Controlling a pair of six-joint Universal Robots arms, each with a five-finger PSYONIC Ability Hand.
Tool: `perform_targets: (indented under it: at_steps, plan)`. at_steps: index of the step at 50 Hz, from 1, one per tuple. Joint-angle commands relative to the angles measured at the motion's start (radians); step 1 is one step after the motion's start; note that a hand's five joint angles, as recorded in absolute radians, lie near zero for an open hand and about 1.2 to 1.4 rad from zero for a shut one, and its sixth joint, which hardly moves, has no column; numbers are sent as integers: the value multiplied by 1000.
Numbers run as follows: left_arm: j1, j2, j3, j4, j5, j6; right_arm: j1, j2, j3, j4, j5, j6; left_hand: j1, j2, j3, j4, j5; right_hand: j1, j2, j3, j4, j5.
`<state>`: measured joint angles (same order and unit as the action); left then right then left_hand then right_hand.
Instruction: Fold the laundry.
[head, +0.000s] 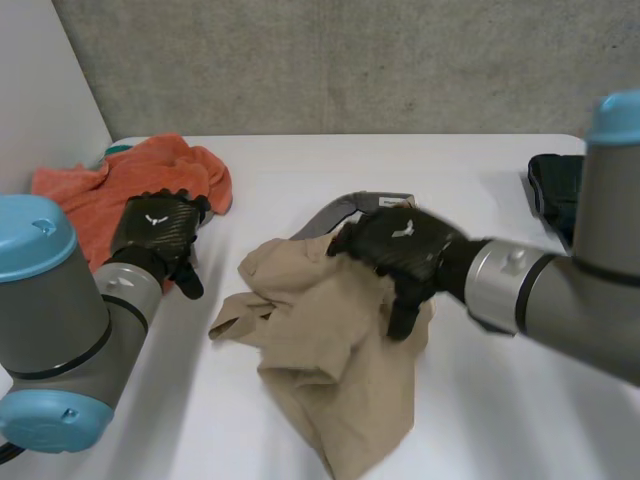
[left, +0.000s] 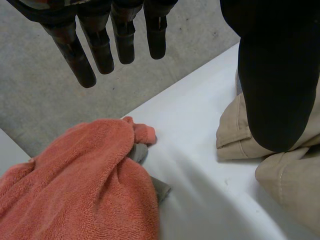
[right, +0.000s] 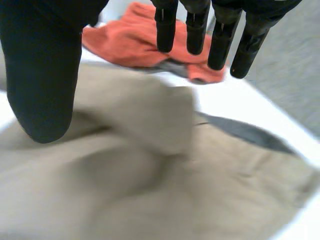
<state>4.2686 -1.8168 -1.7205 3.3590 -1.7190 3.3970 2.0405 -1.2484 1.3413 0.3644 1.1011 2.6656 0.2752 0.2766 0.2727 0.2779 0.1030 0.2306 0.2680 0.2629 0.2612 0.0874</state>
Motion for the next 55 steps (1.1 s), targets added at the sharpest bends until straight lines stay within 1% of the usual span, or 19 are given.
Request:
perform_targets:
  at_steps: [1,7,11,16,17,21,27,33,35,36,37,40,43,46,49,50,51,54,55]
  plan:
    - [-3,16,-1,-3,1,-4,-26,21,-109,-2,23,-96,32,31,35,30,30,-52,-89,-84,-82,-83]
    - [-7,37,-10,-9,2,-5,-23,108,-234,-16,42,-115,32,31,35,30,30,-40,-77,-72,-71,-71]
    - [-9,63,-30,-10,2,-5,-11,213,-310,-45,5,-173,32,31,35,30,30,-40,-77,-72,-70,-71]
    - [-3,103,-56,-10,-2,-5,38,326,-390,-79,-64,-354,32,31,35,30,30,-43,-80,-75,-73,-74]
    - [0,117,-65,-9,-2,-5,50,375,-425,-82,-101,-407,32,31,35,30,30,-43,-80,-75,-73,-74]
    - [23,152,-88,-9,-2,-5,69,493,-506,-84,-165,-493,32,31,35,30,30,-49,-86,-81,-79,-80]
    - [50,189,-113,-9,-1,-7,98,633,-622,-91,-277,-566,32,31,35,30,30,-52,-89,-84,-82,-83]
    - [50,205,-125,-9,1,-7,125,753,-721,-105,-294,-601,32,31,35,30,30,-20,-57,-52,-50,-51]
    - [50,205,-125,-9,1,-7,126,773,-740,-105,-294,-613,29,28,32,27,27,83,45,50,52,51]
    - [50,205,-125,-9,4,-7,126,785,-751,-105,-294,-624,32,31,35,30,30,246,209,214,216,215]
    - [50,205,-125,-9,7,-5,126,790,-755,-107,-294,-630,32,31,35,30,30,416,379,384,386,385]
    - [50,205,-119,-7,9,-5,126,794,-772,-126,-293,-645,32,31,35,30,30,1163,1126,1131,1133,1132]
    - [48,205,-111,-7,10,-5,126,782,-761,-146,-291,-642,32,31,35,30,30,1166,1128,1133,1135,1134]
    - [47,212,-103,-7,10,-5,126,748,-745,-159,-276,-629,32,31,35,30,30,1166,1128,1133,1135,1134]
    - [43,221,-91,-7,7,-7,126,698,-737,-179,-195,-598,29,28,32,27,27,1166,1128,1133,1135,1134]
    - [42,223,-88,-7,7,-7,124,686,-735,-191,-155,-578,29,28,32,27,27,1166,1128,1133,1135,1134]
    - [39,226,-85,-6,7,-7,119,654,-731,-226,-48,-511,29,28,32,27,27,1166,1128,1133,1135,1134]
    - [36,232,-82,-3,7,-8,109,604,-706,-281,87,-405,29,28,32,27,27,1166,1128,1133,1135,1134]
    - [33,232,-82,-1,7,-10,100,563,-670,-312,155,-329,29,28,32,27,27,1166,1128,1133,1135,1134]
